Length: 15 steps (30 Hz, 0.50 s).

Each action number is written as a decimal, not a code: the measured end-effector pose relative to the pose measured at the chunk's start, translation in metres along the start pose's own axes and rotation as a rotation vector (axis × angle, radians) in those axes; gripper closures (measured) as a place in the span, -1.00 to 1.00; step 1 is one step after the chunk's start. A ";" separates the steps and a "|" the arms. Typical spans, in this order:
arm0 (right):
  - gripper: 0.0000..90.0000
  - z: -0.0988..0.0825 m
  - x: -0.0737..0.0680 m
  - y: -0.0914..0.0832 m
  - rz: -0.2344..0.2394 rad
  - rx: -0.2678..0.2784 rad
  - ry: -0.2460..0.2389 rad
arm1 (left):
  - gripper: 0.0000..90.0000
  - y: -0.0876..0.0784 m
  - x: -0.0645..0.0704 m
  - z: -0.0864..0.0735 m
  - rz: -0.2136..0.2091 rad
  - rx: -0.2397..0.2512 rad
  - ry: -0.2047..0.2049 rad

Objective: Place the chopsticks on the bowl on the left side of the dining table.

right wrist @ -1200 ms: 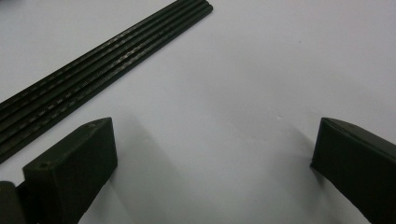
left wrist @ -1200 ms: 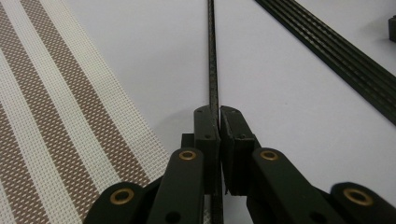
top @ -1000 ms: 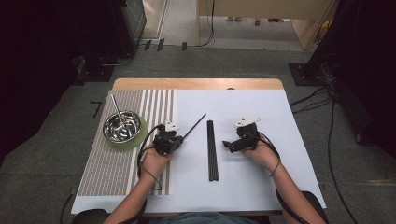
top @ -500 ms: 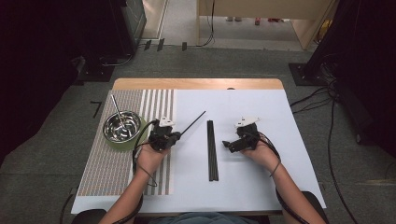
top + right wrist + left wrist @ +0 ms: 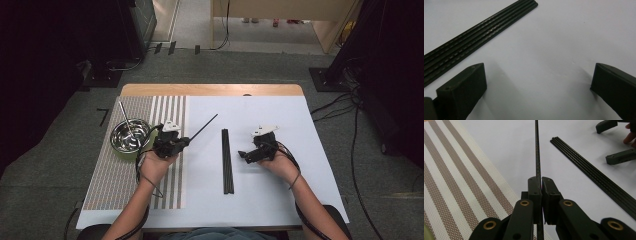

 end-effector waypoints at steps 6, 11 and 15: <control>-1.00 0.000 0.000 0.000 0.000 0.000 -0.001 | 0.95 -0.004 -0.003 0.001 -0.010 -0.003 -0.001; -1.00 0.000 0.000 0.000 0.000 0.000 0.000 | 0.95 -0.007 -0.006 0.002 -0.016 -0.012 0.001; -1.00 0.000 0.000 0.000 0.000 0.000 0.001 | 0.95 -0.010 -0.009 0.002 -0.019 -0.010 -0.007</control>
Point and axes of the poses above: each handheld gripper's, and its own axes: y roughly forward along the jaws, z roughly out of its top, x roughly to its right, the point moved 7 cm from there along y, roughly forward along the jaws, and after that the axes turned 1 degree about x, right-handed, at the moved point
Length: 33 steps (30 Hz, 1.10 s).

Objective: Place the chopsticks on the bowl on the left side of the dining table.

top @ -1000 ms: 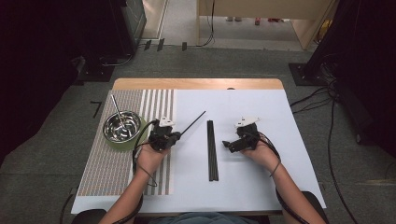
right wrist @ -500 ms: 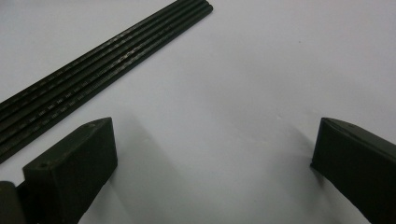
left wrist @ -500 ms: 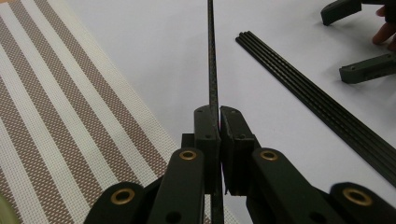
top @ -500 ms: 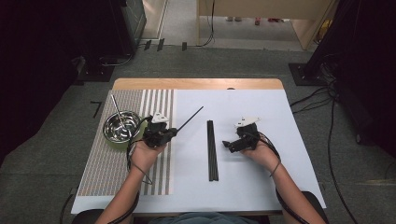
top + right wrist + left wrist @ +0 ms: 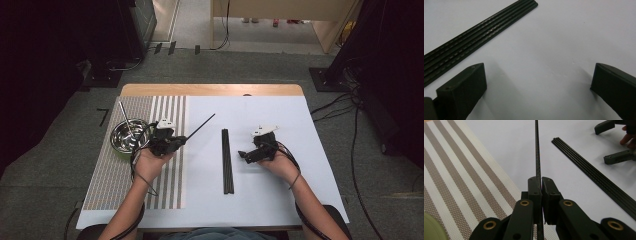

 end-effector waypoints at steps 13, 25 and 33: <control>-1.00 0.000 0.000 0.000 0.000 0.000 -0.001 | 0.95 -0.008 -0.007 0.001 -0.003 0.003 0.008; -1.00 0.000 0.000 0.000 -0.001 0.000 -0.001 | 0.95 -0.016 -0.015 0.000 0.000 -0.006 0.008; -1.00 0.000 0.000 0.000 0.000 0.000 -0.002 | 0.95 -0.022 -0.023 -0.001 0.005 -0.009 0.000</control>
Point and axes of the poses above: each handheld gripper's, and its own axes: y roughly forward along the jaws, z roughly out of its top, x roughly to its right, the point moved 7 cm from there along y, roughly forward along the jaws, and after that the axes turned 1 degree about x, right-handed, at the moved point
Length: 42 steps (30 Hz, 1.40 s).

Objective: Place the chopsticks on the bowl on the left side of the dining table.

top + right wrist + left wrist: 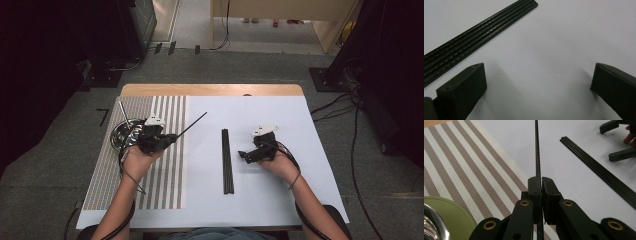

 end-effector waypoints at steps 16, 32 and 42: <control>-1.00 0.000 0.000 0.000 0.000 0.002 0.003 | 0.95 -0.012 -0.013 -0.003 0.014 -0.003 0.009; -1.00 0.000 0.000 0.000 0.000 0.002 0.003 | 0.95 -0.024 -0.032 -0.009 0.041 -0.007 -0.005; -1.00 0.000 0.000 0.000 0.000 0.001 0.003 | 0.95 -0.030 -0.046 -0.016 0.075 -0.022 -0.011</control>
Point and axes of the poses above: each handheld gripper's, and its own axes: y roughly forward along the jaws, z roughly out of its top, x roughly to its right, the point moved 7 cm from there along y, roughly forward along the jaws, and after that the axes turned 1 degree about x, right-handed, at the moved point
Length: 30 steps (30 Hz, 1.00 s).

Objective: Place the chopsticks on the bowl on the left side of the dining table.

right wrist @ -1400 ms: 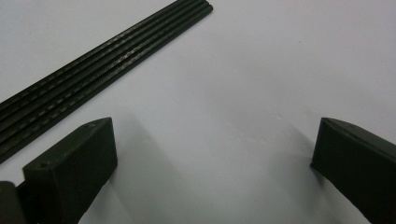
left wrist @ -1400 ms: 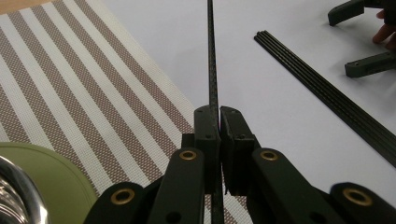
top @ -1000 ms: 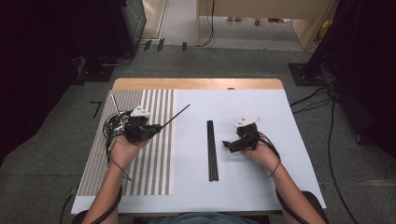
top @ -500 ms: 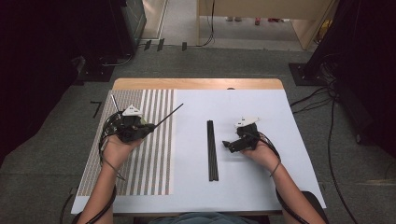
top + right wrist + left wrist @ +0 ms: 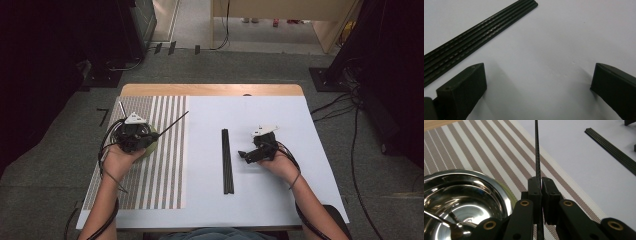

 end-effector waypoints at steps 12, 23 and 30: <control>-1.00 0.000 0.000 0.000 0.000 0.000 0.000 | 0.95 -0.011 -0.021 -0.009 0.027 0.012 -0.028; -1.00 0.000 0.000 0.000 0.000 0.000 0.000 | 0.95 -0.022 -0.037 -0.017 0.038 0.026 -0.045; -1.00 0.000 0.000 0.000 0.000 0.000 0.000 | 0.95 -0.028 -0.048 -0.024 0.037 0.022 -0.077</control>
Point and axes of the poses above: each handheld gripper's, and its own axes: y roughly forward along the jaws, z roughly out of its top, x roughly to its right, the point moved 7 cm from there along y, roughly forward along the jaws, and after that the axes turned 1 degree about x, right-handed, at the moved point
